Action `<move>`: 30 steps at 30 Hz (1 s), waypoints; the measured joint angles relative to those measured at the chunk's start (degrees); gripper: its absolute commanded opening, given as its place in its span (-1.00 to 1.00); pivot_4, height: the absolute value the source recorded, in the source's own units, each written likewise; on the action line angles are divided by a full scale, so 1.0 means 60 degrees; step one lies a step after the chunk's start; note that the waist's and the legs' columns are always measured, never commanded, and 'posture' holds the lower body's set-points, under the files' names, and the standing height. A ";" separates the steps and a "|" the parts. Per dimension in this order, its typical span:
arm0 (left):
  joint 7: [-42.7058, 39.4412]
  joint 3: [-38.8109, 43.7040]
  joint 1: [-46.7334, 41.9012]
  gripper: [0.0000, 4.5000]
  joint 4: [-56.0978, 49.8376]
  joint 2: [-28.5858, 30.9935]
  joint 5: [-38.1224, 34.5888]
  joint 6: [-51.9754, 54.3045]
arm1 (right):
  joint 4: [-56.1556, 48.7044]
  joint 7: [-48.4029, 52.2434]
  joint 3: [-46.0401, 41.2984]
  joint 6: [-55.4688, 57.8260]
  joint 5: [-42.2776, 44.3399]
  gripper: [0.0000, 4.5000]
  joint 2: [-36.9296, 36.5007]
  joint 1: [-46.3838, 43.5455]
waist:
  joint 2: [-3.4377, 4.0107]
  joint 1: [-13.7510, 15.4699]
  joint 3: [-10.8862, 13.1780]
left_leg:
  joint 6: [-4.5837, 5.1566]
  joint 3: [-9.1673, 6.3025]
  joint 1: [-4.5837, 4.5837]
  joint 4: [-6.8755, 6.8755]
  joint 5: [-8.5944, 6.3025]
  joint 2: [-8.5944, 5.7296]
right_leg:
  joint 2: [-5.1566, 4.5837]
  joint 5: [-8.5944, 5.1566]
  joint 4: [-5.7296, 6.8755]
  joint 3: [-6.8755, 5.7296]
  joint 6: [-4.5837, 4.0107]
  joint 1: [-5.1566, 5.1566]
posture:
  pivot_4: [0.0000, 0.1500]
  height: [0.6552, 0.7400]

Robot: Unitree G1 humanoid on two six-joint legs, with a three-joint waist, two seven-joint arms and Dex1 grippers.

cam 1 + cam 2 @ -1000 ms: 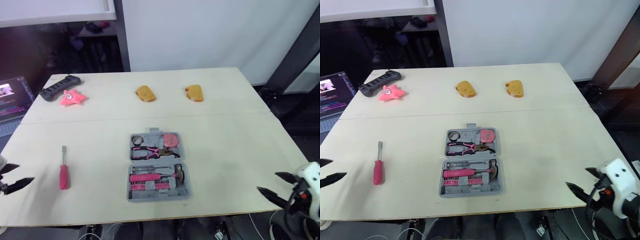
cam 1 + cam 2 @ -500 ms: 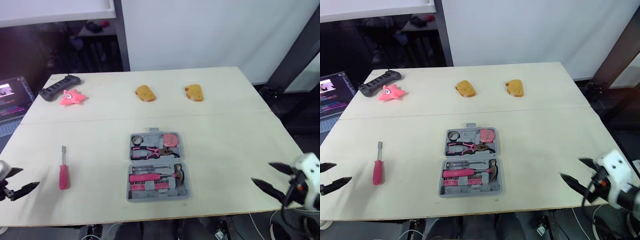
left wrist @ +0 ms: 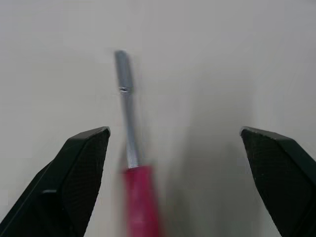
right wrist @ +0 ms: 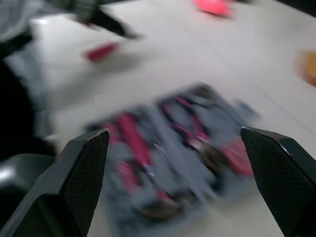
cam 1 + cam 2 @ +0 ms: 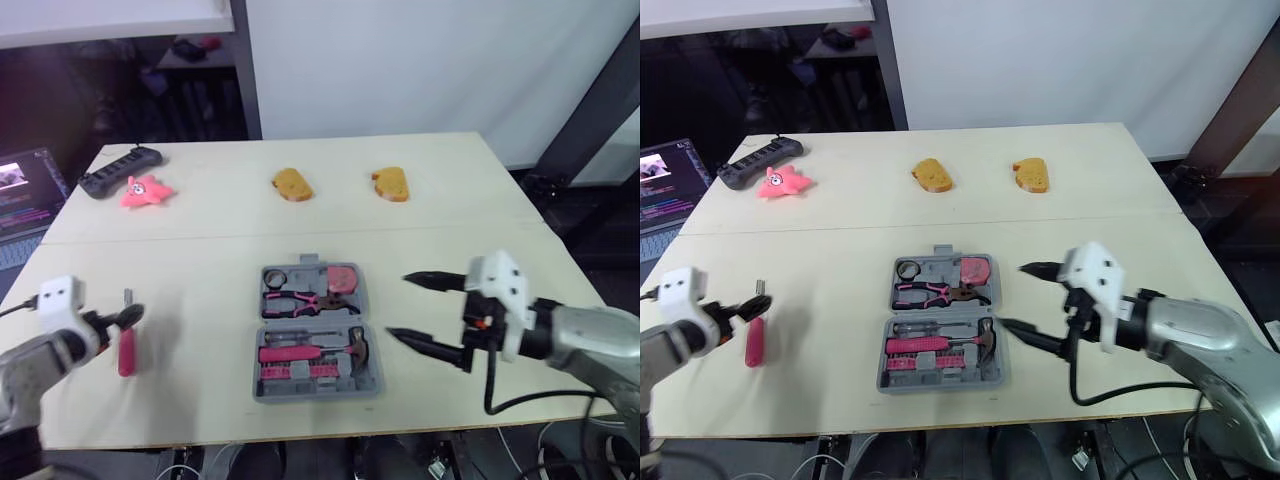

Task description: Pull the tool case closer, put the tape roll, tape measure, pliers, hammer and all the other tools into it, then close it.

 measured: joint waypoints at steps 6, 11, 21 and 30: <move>0.0957 -0.0127 0.0318 0.96 -0.0462 -0.0193 0.0615 0.0874 | 0.0164 0.0157 0.0442 0.0118 -0.0108 1.00 -0.0259 -0.0097 | -0.0014 -0.0010 -0.0003 | -0.0080 0.0018 0.0003 -0.0072 0.0025 -0.0012 | -0.0017 -0.0001 -0.0006 0.0026 -0.0002 -0.0042 | 1.00 1.00; 0.1024 -0.0160 0.0590 0.96 -0.0420 -0.0269 0.0843 0.0869 | 0.0200 0.0153 0.0582 0.0118 -0.0202 1.00 -0.0266 -0.0105 | -0.0022 0.0044 0.0001 | -0.0162 0.0009 -0.0002 -0.0076 0.0071 -0.0012 | -0.0020 0.0000 -0.0009 0.0016 -0.0013 -0.0036 | 1.00 1.00; 0.0775 -0.0535 0.0128 0.96 0.0301 -0.0131 0.1084 0.0541 | 0.0236 0.0016 0.0687 0.0168 -0.0310 1.00 -0.0265 -0.0034 | -0.0022 0.0035 0.0000 | -0.0175 0.0008 0.0001 -0.0077 0.0079 -0.0016 | -0.0023 0.0006 -0.0009 0.0012 -0.0016 -0.0030 | 1.00 1.00; 0.0615 -0.0882 0.0072 0.74 0.0455 0.0032 0.1270 0.0398 | 0.0236 -0.0112 0.0695 0.0204 -0.0313 1.00 -0.0266 -0.0003 | -0.0019 0.0023 -0.0001 | -0.0175 0.0009 0.0003 -0.0078 0.0079 -0.0016 | -0.0024 0.0006 -0.0009 0.0014 -0.0015 -0.0031 | 1.00 1.00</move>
